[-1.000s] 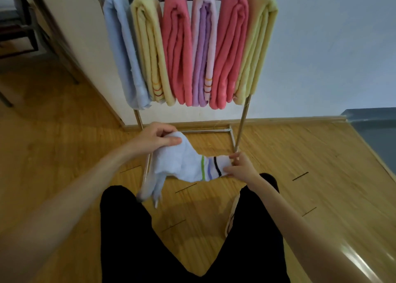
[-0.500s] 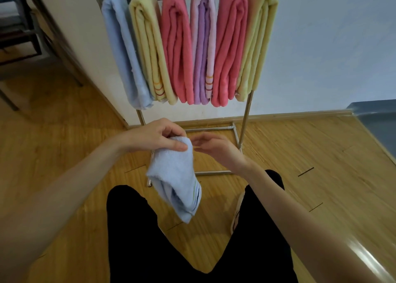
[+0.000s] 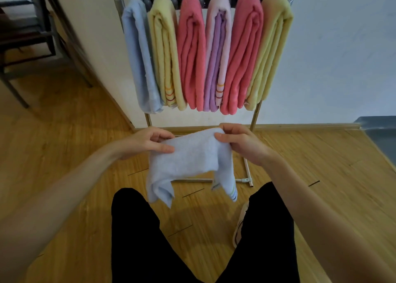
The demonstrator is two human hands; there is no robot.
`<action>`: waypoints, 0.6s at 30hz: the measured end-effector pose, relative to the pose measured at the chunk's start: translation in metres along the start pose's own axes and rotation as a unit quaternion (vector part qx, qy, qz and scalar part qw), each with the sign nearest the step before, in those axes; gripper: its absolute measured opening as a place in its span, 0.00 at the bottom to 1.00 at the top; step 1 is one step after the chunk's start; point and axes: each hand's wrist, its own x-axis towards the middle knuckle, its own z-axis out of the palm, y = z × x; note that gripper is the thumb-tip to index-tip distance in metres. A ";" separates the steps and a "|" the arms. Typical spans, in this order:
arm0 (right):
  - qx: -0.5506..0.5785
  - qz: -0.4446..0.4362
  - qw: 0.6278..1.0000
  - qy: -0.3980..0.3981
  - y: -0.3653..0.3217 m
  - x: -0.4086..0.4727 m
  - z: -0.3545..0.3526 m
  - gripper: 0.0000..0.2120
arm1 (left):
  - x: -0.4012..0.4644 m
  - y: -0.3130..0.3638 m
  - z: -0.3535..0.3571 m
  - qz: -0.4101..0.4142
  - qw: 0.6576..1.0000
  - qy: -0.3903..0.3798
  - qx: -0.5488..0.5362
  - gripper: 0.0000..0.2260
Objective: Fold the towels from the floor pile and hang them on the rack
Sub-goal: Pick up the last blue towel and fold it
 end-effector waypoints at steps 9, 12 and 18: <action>-0.272 -0.084 0.953 -0.104 -0.066 0.047 -0.001 0.16 | -0.016 0.016 -0.069 0.032 0.988 0.044 0.142 0.07; -0.400 -0.072 0.896 -0.179 -0.094 0.071 0.016 0.16 | -0.014 0.028 -0.092 0.018 0.970 0.026 0.243 0.08; -0.508 -0.051 0.839 -0.187 -0.136 0.116 0.027 0.20 | -0.010 0.045 -0.146 0.013 0.931 0.062 0.359 0.18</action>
